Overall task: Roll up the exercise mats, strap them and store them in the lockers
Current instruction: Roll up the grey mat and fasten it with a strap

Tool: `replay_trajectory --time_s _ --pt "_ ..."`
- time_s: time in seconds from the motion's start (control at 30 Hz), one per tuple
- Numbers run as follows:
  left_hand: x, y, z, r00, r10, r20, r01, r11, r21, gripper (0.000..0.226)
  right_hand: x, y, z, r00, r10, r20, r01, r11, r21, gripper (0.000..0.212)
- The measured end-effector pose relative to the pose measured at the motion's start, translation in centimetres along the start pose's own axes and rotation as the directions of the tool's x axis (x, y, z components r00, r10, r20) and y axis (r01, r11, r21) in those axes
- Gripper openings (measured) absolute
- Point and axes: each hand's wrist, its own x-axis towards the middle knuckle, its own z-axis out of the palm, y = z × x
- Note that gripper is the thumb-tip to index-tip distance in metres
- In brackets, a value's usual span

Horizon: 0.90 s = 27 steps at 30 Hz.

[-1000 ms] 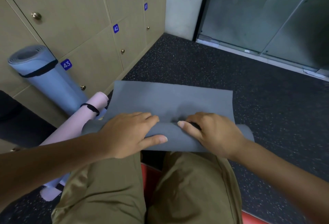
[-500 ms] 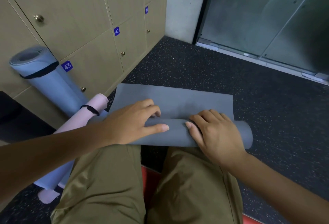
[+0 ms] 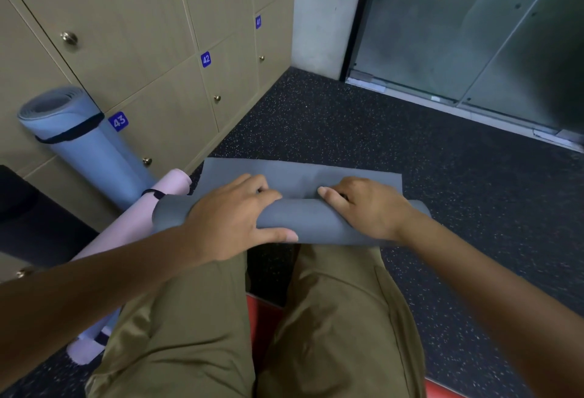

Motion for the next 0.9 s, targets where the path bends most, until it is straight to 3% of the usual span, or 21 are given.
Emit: replay_trajectory --time_s 0.07,0.13,0.23,0.37,0.5,0.57,0.7,0.83,0.9 --pt "0.8 -0.3 -0.4 0.994 -0.03 0.107 0.036 0.998 -0.054 0.082 0.3 0.2 0.0 0.999 0.006 -0.049 -0.006 1.0 0.001 0.06" --pt "1.3 -0.4 -0.7 0.989 -0.034 0.144 0.049 0.993 -0.104 0.08 0.0 0.3 0.3 0.982 -0.019 -0.188 0.019 1.0 -0.004 0.061" --pt "2.1 -0.7 -1.0 0.975 -0.057 0.215 0.1 0.976 -0.193 0.075 -1.4 0.3 1.3 0.936 -0.085 -0.343 0.03 0.986 -0.161 0.07" --pt "3.7 -1.4 -1.3 0.945 -0.049 0.323 0.152 0.941 -0.302 0.079 -2.6 0.6 3.2 0.919 -0.119 -0.377 -0.004 0.951 -0.309 0.072" --pt "4.9 -1.9 -1.5 0.925 0.005 0.38 0.142 0.923 -0.357 0.092 -1.5 1.0 3.5 0.895 -0.12 -0.43 -0.016 0.954 -0.299 0.072" --pt "5.2 -1.9 -1.7 0.933 -0.013 0.358 0.123 0.95 -0.286 0.096 -0.6 1.1 3.1 0.899 -0.092 -0.428 -0.027 0.964 -0.265 0.075" --pt "4.8 -1.5 -1.8 0.99 -0.022 0.139 0.025 1.0 -0.018 0.088 0.4 1.2 2.4 0.909 -0.059 -0.413 -0.032 0.977 -0.21 0.076" --pt "3.2 -0.6 -1.3 0.993 0.106 -0.044 -0.089 0.953 0.289 0.093 1.2 1.7 1.7 0.945 -0.053 -0.322 0.014 0.993 -0.12 0.075" --pt "2.4 -0.2 -1.0 0.986 0.15 -0.069 -0.114 0.922 0.371 0.099 1.5 2.0 1.3 0.962 -0.049 -0.27 0.028 0.996 -0.081 0.07"
